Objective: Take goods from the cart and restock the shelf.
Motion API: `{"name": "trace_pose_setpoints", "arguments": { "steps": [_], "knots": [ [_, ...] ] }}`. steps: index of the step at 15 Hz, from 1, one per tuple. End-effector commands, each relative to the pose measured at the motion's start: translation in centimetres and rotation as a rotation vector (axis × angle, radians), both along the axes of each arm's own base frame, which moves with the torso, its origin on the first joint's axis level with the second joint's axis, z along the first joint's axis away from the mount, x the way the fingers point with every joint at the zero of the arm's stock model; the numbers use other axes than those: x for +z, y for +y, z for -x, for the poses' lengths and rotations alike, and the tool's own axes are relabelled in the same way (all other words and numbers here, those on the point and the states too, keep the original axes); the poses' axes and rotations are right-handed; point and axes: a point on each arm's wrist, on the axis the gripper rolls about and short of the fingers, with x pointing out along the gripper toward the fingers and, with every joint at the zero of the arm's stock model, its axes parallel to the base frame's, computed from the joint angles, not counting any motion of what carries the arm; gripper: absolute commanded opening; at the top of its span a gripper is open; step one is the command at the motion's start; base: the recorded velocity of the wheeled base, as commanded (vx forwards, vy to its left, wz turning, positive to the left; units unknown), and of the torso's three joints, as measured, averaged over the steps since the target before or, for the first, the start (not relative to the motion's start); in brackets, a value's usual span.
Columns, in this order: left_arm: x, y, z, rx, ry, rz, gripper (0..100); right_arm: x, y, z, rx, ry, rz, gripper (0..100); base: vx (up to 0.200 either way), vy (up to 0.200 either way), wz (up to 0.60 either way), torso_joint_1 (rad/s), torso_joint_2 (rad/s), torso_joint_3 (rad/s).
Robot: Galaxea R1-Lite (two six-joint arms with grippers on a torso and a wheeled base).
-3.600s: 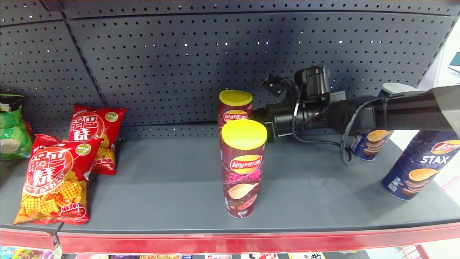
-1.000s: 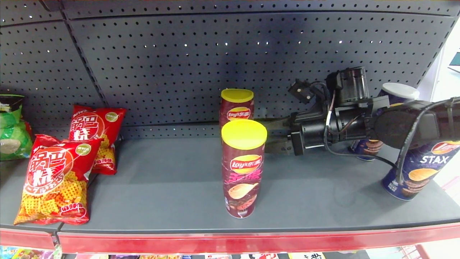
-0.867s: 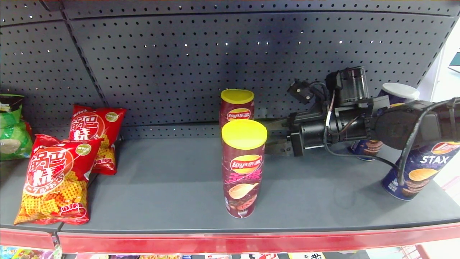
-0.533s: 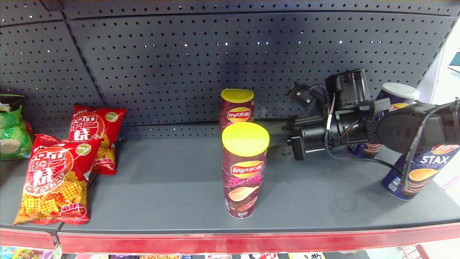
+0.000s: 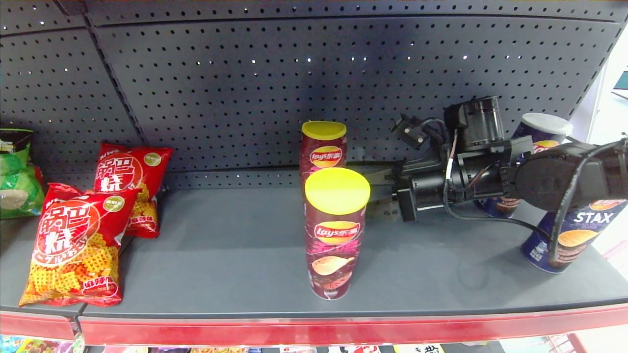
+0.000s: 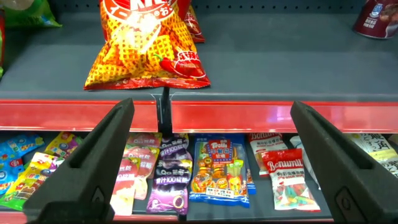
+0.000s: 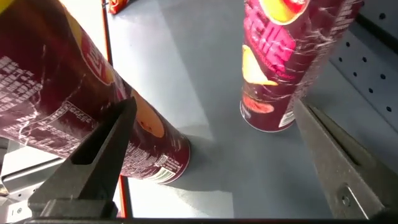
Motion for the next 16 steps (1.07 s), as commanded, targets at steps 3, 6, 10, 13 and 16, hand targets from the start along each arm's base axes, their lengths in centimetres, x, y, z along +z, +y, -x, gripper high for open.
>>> {"name": "trace_pose_setpoints", "arguments": {
  "steps": [3, 6, 10, 13, 16],
  "knots": [
    [0.0, 0.0, 0.0, 0.000, 0.001, 0.000, 100, -0.2, 0.0, -0.8, -0.016, -0.014, -0.004, 100, 0.000, 0.000, 0.00, 0.000, 0.00, 0.000],
    [0.0, 0.0, 0.0, 0.000, 0.001, 0.000, 100, -0.1, -0.6, -1.0, -0.031, -0.016, -0.006, 100, 0.000, 0.000, 0.00, 0.000, 0.00, 0.000],
    [0.0, 0.0, 0.0, 0.000, 0.001, 0.002, 100, 2.1, -2.3, -0.6, -0.072, -0.078, -0.032, 100, 0.000, 0.000, 0.00, 0.000, 0.00, 0.000],
    [0.0, 0.0, 0.0, 0.000, 0.001, 0.000, 100, 6.3, -3.9, 2.8, -0.068, -0.187, -0.086, 100, 0.000, 0.000, 0.00, 0.000, 0.00, 0.000],
    [0.0, 0.0, 0.0, 0.000, 0.001, 0.002, 100, 8.0, -5.6, 7.5, -0.048, -0.233, -0.114, 100, 0.000, 0.000, 0.00, 0.000, 0.00, 0.000]
  ]
}}
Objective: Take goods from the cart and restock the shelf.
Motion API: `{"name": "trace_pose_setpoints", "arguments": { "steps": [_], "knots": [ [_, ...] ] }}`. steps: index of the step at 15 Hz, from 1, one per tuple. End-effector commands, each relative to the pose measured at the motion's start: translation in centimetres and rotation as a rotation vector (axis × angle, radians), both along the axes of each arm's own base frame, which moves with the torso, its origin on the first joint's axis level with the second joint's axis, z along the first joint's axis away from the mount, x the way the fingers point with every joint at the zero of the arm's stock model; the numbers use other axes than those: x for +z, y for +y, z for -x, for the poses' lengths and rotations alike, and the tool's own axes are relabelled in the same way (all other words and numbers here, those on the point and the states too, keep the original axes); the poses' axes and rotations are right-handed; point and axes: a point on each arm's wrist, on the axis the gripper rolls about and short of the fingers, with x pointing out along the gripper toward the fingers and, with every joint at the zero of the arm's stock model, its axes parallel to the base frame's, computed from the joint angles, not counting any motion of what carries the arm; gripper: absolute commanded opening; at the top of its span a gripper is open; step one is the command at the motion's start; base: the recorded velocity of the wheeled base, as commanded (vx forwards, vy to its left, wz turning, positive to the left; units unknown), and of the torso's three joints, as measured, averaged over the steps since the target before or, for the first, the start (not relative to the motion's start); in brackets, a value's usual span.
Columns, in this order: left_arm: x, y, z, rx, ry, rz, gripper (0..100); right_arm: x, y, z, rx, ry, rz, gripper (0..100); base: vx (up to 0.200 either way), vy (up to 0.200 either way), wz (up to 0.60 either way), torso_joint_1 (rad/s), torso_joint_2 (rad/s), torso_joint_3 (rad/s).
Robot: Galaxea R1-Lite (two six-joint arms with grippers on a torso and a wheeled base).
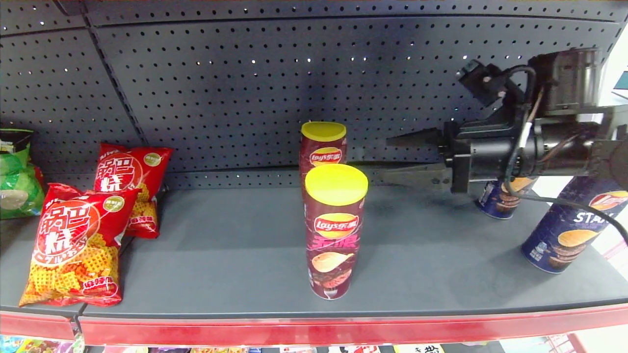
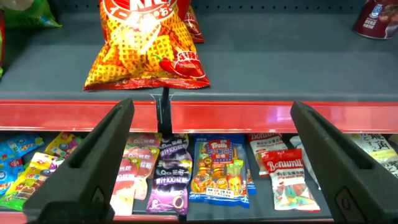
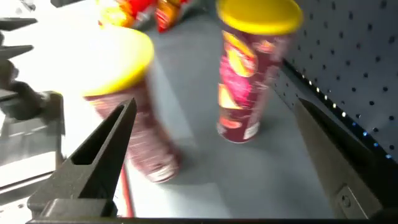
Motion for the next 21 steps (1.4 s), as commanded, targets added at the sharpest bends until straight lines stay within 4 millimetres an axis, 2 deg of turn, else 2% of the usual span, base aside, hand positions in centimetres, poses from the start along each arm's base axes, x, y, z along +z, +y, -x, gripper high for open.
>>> {"name": "trace_pose_setpoints", "arguments": {
  "steps": [1, 5, 6, 7, 8, 9, 10, 12, 13, 17, 19, 21],
  "knots": [
    [0.0, 0.0, 0.0, 0.001, 0.001, 0.000, 100, 2.3, -2.3, 6.3, 0.019, -0.083, -0.037, 100, 0.000, 0.000, 0.00, 0.000, 0.00, 0.000],
    [0.0, 0.0, 0.0, 0.001, 0.001, 0.001, 100, 3.3, -5.4, 13.7, 0.015, -0.170, -0.088, 100, 0.000, 0.000, 0.00, 0.000, 0.00, 0.000],
    [0.0, 0.0, 0.0, 0.001, 0.001, 0.000, 100, 3.5, -5.7, 14.4, 0.015, -0.183, -0.095, 100, 0.000, 0.000, 0.00, 0.000, 0.00, 0.000],
    [0.0, 0.0, 0.0, 0.001, 0.001, 0.000, 100, 4.3, -7.4, 18.3, 0.013, -0.269, -0.140, 100, 0.000, 0.000, 0.00, 0.000, 0.00, 0.000],
    [0.0, 0.0, 0.0, 0.001, 0.001, 0.001, 100, 4.2, -8.4, 20.8, 0.008, -0.309, -0.166, 100, 0.000, 0.000, 0.00, 0.000, 0.00, 0.000],
    [0.0, 0.0, 0.0, -0.001, 0.001, 0.000, 100, 3.4, -9.5, 23.2, 0.002, -0.324, -0.194, 100, 0.000, 0.000, 0.00, 0.000, 0.00, 0.000],
    [0.0, 0.0, 0.0, 0.001, 0.001, 0.000, 100, 2.7, -10.0, 24.3, -0.009, -0.328, -0.206, 100, 0.000, 0.000, 0.00, 0.000, 0.00, 0.000],
    [0.0, 0.0, 0.0, 0.001, 0.001, 0.000, 100, -0.3, -11.5, 28.0, -0.089, -0.322, -0.251, 100, 0.000, 0.000, 0.00, 0.000, 0.00, 0.000],
    [0.0, 0.0, 0.0, 0.001, 0.001, 0.000, 100, -0.8, -11.7, 29.2, -0.184, -0.313, -0.269, 100, 0.000, 0.000, 0.00, 0.000, 0.00, 0.000],
    [0.0, 0.0, 0.0, 0.001, 0.001, 0.000, 100, -1.7, -11.6, 30.1, -0.458, -0.240, -0.254, 100, 0.000, 0.000, 0.00, 0.000, 0.00, 0.000],
    [0.0, 0.0, 0.0, 0.001, 0.001, 0.001, 100, -1.7, -11.8, 29.6, -0.648, -0.247, -0.255, 100, 0.000, 0.000, 0.00, 0.000, 0.00, 0.000],
    [0.0, 0.0, 0.0, 0.001, 0.001, 0.000, 100, -2.7, -12.1, 28.9, -0.799, -0.228, -0.237, 100, 0.000, 0.000, 0.00, 0.000, 0.00, 0.000]
  ]
}}
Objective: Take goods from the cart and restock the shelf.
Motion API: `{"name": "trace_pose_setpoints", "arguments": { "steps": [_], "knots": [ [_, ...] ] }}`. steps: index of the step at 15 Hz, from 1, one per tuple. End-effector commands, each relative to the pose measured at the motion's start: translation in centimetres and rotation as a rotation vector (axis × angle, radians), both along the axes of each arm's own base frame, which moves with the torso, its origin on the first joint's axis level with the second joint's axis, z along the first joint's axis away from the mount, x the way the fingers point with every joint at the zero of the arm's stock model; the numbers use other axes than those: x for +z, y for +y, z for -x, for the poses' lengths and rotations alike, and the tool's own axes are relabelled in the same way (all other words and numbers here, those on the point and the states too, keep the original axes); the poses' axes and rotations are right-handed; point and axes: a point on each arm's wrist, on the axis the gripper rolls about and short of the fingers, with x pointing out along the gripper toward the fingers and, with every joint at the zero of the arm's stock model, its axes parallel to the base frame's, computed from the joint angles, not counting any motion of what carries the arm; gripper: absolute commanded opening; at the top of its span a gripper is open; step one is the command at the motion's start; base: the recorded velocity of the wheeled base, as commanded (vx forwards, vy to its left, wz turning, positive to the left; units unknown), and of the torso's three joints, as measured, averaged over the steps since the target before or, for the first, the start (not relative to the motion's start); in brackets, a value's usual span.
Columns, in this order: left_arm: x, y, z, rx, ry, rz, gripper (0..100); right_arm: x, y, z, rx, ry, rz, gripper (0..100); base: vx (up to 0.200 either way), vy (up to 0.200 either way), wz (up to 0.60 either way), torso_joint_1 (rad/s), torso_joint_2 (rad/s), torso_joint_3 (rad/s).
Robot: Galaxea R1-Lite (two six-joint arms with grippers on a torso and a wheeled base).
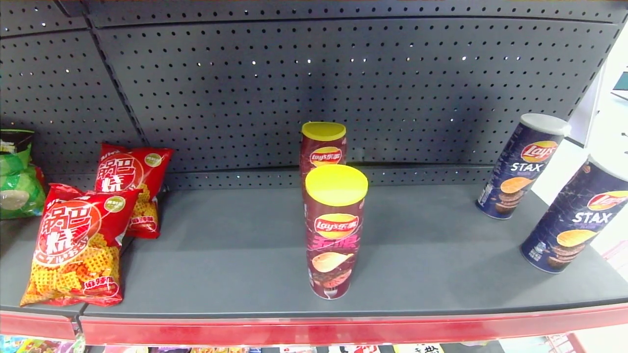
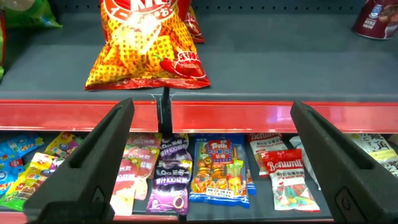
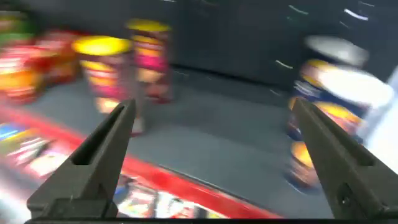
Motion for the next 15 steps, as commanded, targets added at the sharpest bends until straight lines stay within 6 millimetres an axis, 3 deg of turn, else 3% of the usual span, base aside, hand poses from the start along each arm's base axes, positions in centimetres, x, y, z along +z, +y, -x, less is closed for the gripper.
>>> {"name": "trace_pose_setpoints", "arguments": {
  "steps": [1, 4, 7, 11, 13, 15],
  "knots": [
    [0.0, 0.0, 0.0, 0.000, 0.001, 0.000, 100, -2.1, -0.3, -0.7, -0.173, 0.057, 0.004, 100, 0.000, 0.000, 0.00, 0.000, 0.00, 0.000],
    [0.0, 0.0, 0.0, 0.000, 0.001, 0.000, 100, -4.6, -0.8, -1.4, -0.345, 0.122, 0.091, 100, 0.000, 0.000, 0.00, 0.000, 0.00, 0.000],
    [0.0, 0.0, 0.0, 0.000, 0.001, 0.000, 100, -8.3, -0.9, -1.9, -0.373, 0.230, 0.116, 100, 0.000, 0.000, 0.00, 0.000, 0.00, 0.000],
    [0.0, 0.0, 0.0, 0.000, 0.001, 0.000, 100, -13.1, -1.0, -1.8, -0.460, 0.213, 0.103, 100, 0.000, 0.000, 0.00, 0.000, 0.00, 0.000],
    [0.0, 0.0, 0.0, 0.000, 0.001, 0.000, 100, -14.9, -1.0, -1.5, -0.466, 0.219, 0.085, 100, 0.000, 0.000, 0.00, 0.000, 0.00, 0.000],
    [0.0, 0.0, 0.0, 0.000, 0.001, 0.000, 100, -15.0, -1.0, -1.3, -0.418, 0.216, 0.056, 100, 0.000, 0.000, 0.00, 0.000, 0.00, 0.000]
  ]
}}
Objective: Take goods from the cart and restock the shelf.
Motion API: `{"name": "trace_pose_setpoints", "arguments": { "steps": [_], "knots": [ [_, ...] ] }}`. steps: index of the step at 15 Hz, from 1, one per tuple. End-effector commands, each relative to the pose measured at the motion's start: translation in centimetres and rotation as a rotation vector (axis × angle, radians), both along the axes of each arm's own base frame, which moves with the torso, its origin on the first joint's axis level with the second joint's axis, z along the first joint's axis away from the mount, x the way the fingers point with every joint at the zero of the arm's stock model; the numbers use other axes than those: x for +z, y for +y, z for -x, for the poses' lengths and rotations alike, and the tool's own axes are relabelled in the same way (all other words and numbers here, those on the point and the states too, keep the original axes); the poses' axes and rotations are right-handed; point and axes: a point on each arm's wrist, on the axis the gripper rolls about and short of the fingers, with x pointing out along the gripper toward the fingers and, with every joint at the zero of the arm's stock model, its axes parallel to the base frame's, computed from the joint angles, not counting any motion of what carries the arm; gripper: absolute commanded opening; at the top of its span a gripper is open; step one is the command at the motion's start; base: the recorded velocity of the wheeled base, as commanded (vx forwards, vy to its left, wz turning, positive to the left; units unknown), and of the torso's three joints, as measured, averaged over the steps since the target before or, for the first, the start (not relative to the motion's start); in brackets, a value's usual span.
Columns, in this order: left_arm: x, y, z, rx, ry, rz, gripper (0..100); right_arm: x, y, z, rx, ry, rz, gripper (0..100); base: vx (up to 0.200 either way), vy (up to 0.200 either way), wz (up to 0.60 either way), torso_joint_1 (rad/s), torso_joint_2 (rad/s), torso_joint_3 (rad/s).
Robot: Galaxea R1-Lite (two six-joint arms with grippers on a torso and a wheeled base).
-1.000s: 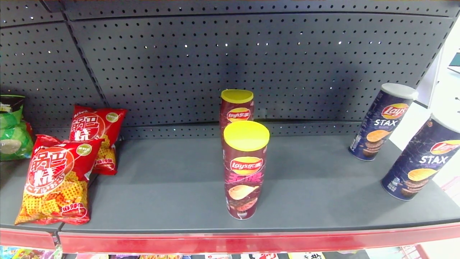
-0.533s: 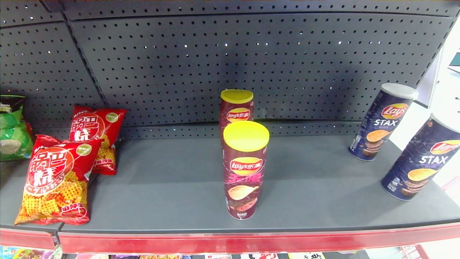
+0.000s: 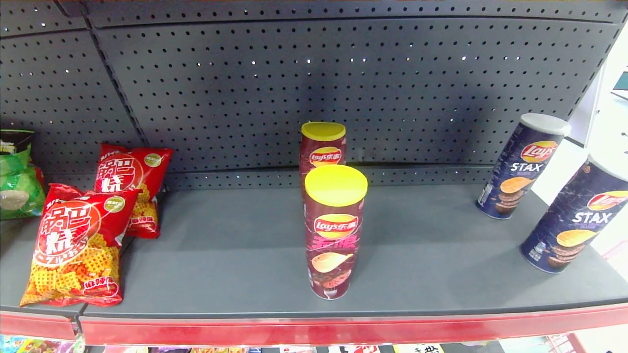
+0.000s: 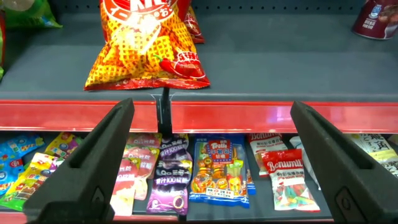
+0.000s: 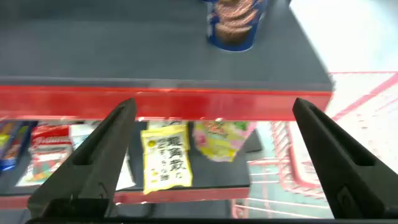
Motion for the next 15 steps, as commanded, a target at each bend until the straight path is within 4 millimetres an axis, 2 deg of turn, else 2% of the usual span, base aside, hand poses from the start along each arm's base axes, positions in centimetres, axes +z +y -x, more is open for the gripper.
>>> {"name": "trace_pose_setpoints", "arguments": {
  "steps": [1, 3, 7, 15],
  "knots": [
    [0.0, 0.0, 0.0, 0.000, 0.001, 0.002, 100, -0.6, 0.0, 0.5, 0.034, -0.020, -0.022, 100, 0.000, 0.000, 0.00, 0.000, 0.00, 0.000],
    [0.0, 0.0, 0.0, 0.000, 0.001, 0.000, 100, -1.1, 0.1, 1.1, 0.056, -0.012, -0.051, 100, 0.000, 0.000, 0.00, 0.000, 0.00, 0.000],
    [0.0, 0.0, 0.0, 0.000, 0.001, 0.000, 100, -1.3, 0.2, 2.0, 0.025, -0.124, -0.044, 100, 0.000, 0.000, 0.00, 0.000, 0.00, 0.000],
    [0.0, 0.0, 0.0, 0.000, 0.001, 0.002, 100, -1.4, 0.0, 2.4, -0.016, -0.176, -0.100, 100, 0.000, 0.000, 0.00, 0.000, 0.00, 0.000]
  ]
}}
